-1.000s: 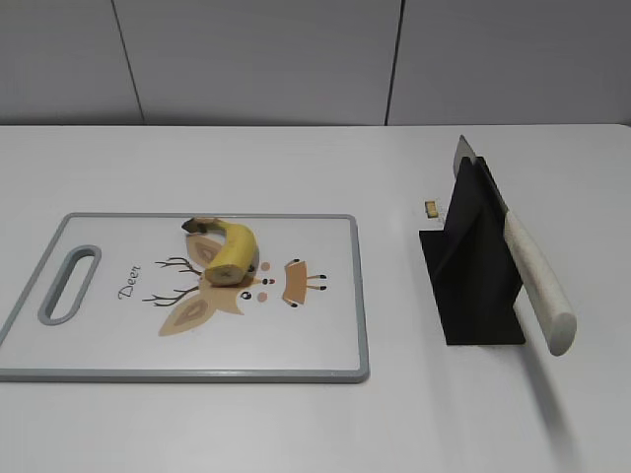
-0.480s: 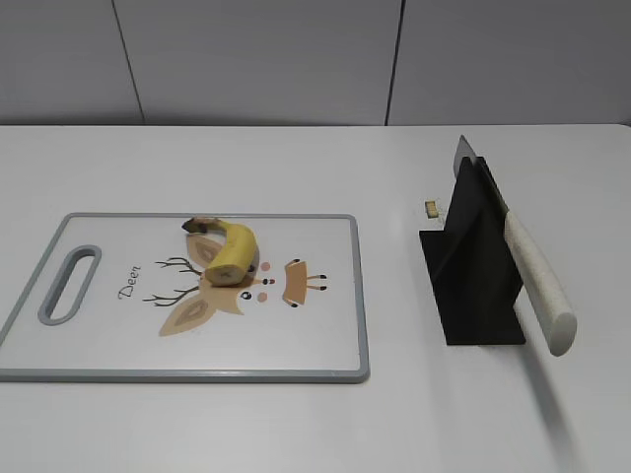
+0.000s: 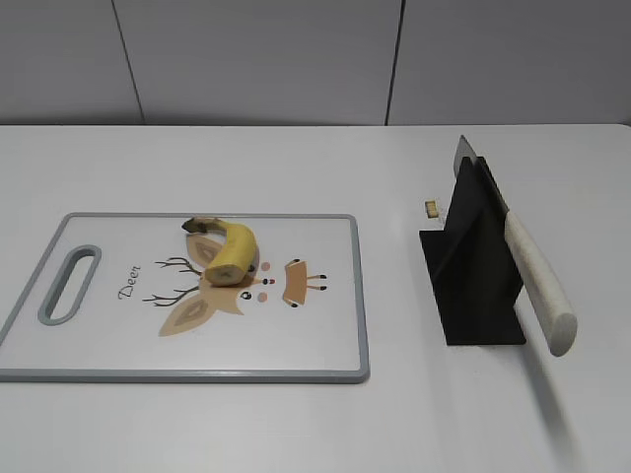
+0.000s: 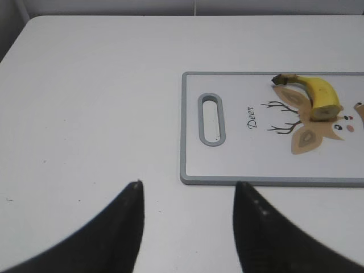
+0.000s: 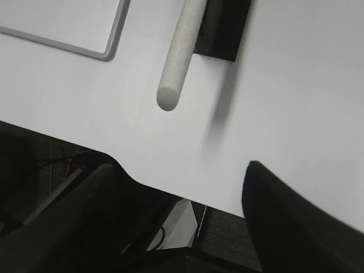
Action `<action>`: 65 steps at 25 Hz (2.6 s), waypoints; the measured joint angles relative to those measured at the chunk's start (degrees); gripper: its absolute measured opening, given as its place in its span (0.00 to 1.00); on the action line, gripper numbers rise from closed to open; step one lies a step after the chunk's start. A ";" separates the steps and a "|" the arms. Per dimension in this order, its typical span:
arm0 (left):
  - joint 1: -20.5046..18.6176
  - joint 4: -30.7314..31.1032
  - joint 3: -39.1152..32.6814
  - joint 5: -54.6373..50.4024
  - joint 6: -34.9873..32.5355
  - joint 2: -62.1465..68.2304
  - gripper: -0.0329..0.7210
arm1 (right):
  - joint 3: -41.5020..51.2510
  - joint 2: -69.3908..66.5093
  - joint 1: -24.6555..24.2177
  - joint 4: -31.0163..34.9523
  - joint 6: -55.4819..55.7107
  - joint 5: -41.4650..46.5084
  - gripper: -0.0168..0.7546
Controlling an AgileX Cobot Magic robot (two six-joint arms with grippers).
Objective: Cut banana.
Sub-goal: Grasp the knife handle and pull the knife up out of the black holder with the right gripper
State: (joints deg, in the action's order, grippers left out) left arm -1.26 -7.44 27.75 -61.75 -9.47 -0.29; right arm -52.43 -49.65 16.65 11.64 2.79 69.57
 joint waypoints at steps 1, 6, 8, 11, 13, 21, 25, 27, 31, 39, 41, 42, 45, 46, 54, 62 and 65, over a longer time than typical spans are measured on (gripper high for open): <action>0.00 0.00 0.00 0.00 0.00 0.00 0.68 | -0.54 -1.31 1.07 -0.32 0.54 0.00 0.71; 0.00 0.00 0.00 0.00 0.00 0.00 0.68 | -2.60 -8.47 2.42 -0.45 2.59 0.00 0.71; 0.00 0.00 0.00 0.00 0.00 0.00 0.68 | -2.98 -11.40 2.48 -0.62 2.83 -0.05 0.70; 0.00 0.00 0.00 0.00 0.00 0.00 0.68 | -3.05 -15.49 2.48 -0.66 2.97 -0.10 0.70; 0.00 0.00 0.00 0.00 0.00 0.00 0.68 | -3.05 -17.90 2.48 -0.66 3.04 -0.23 0.70; 0.00 0.00 0.00 0.00 0.00 0.00 0.68 | -4.99 -27.40 2.48 -0.25 3.76 -3.93 0.70; 0.00 0.00 0.00 0.00 0.00 0.00 0.68 | -8.27 -32.14 2.48 -0.19 3.76 -4.15 0.69; 0.00 0.00 0.00 0.00 0.00 0.00 0.68 | -9.31 -34.38 2.48 -0.19 4.13 -4.35 0.68; 0.00 0.00 0.00 0.00 0.00 0.00 0.68 | -9.55 -38.62 2.48 0.36 4.55 -4.55 0.65; 0.00 0.00 0.00 0.00 0.00 0.00 0.68 | -9.55 -44.57 2.48 1.29 5.62 -4.74 0.61; 0.00 0.00 0.00 0.00 0.00 0.00 0.68 | -9.55 -44.95 2.48 1.29 6.46 -4.74 0.57; 0.00 0.00 0.00 0.00 0.00 0.00 0.68 | -9.55 -45.01 2.48 1.36 7.06 -4.74 0.55; 0.00 0.00 0.00 0.00 0.00 0.00 0.68 | -9.55 -45.01 2.48 2.66 8.46 -4.74 0.46; 0.00 0.00 0.00 0.00 0.00 0.00 0.68 | -9.55 -45.01 2.55 3.03 8.76 -4.74 0.43; 0.00 0.00 0.00 0.00 0.00 0.00 0.68 | -9.55 -45.22 2.59 3.58 10.76 -4.74 0.35; 0.00 0.00 0.00 0.00 0.00 0.00 0.68 | -9.55 -45.22 2.59 3.09 11.67 -4.53 0.25; 0.00 0.04 0.00 0.00 0.00 0.00 0.68 | -9.55 -45.22 2.59 3.09 11.68 -4.47 0.25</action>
State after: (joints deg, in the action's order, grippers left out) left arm -1.26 -7.40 27.75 -61.75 -9.47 -0.29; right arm -61.98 -94.87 19.25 14.73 14.47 65.10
